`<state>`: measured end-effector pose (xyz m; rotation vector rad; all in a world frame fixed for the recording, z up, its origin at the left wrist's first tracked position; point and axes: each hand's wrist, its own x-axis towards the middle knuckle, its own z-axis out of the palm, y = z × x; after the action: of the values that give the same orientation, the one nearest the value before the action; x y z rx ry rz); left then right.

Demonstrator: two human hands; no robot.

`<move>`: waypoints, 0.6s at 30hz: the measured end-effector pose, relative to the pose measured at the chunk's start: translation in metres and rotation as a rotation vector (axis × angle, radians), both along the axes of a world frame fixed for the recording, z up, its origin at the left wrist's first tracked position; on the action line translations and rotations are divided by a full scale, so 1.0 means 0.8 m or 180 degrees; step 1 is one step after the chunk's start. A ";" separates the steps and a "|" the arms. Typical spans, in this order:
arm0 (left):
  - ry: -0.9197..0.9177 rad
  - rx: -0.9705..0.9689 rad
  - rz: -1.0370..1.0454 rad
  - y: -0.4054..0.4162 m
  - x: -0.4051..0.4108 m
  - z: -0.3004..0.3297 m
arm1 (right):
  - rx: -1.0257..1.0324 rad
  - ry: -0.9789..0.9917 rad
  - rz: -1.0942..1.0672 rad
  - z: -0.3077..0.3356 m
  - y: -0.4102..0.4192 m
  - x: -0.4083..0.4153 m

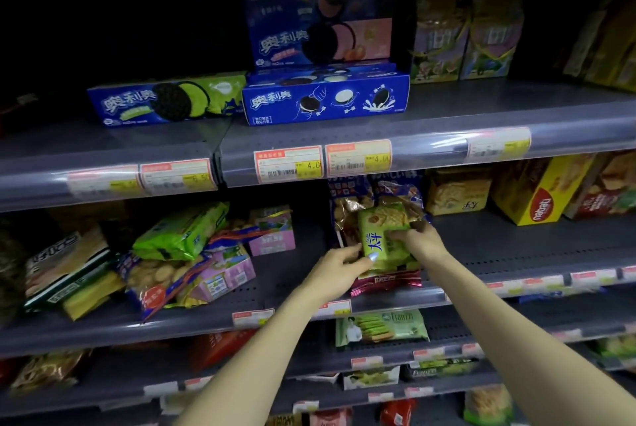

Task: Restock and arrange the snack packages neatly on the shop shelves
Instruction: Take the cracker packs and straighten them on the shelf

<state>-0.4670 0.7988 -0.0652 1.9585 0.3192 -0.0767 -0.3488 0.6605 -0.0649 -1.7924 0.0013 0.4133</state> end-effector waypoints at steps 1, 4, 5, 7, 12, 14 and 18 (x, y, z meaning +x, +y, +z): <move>-0.0004 -0.0106 0.0010 0.001 -0.003 0.001 | 0.0078 0.0007 -0.0033 0.000 0.001 0.002; -0.0053 -0.0320 0.0163 0.006 -0.013 0.007 | 0.0526 0.0036 0.0011 0.001 0.009 0.003; -0.0076 -0.0422 0.0263 0.009 -0.017 0.009 | 0.0675 0.0094 0.0013 0.003 0.013 0.000; -0.0104 -0.0747 0.0519 0.016 -0.026 0.012 | 0.0905 0.0206 -0.0003 0.009 0.024 -0.012; -0.0027 -0.1772 0.0894 0.047 -0.063 0.018 | 0.1517 0.0611 0.0105 0.015 0.068 -0.057; -0.0147 -0.2031 0.1063 0.065 -0.081 0.016 | 0.1646 0.0687 0.0240 0.012 0.092 -0.079; -0.0497 -0.2101 0.1522 0.105 -0.117 0.009 | 0.1642 0.0719 0.0642 0.009 0.134 -0.116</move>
<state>-0.5607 0.8825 -0.0581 1.1918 0.5683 0.2521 -0.4417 0.7676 -0.0578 -1.2350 -0.1187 0.6913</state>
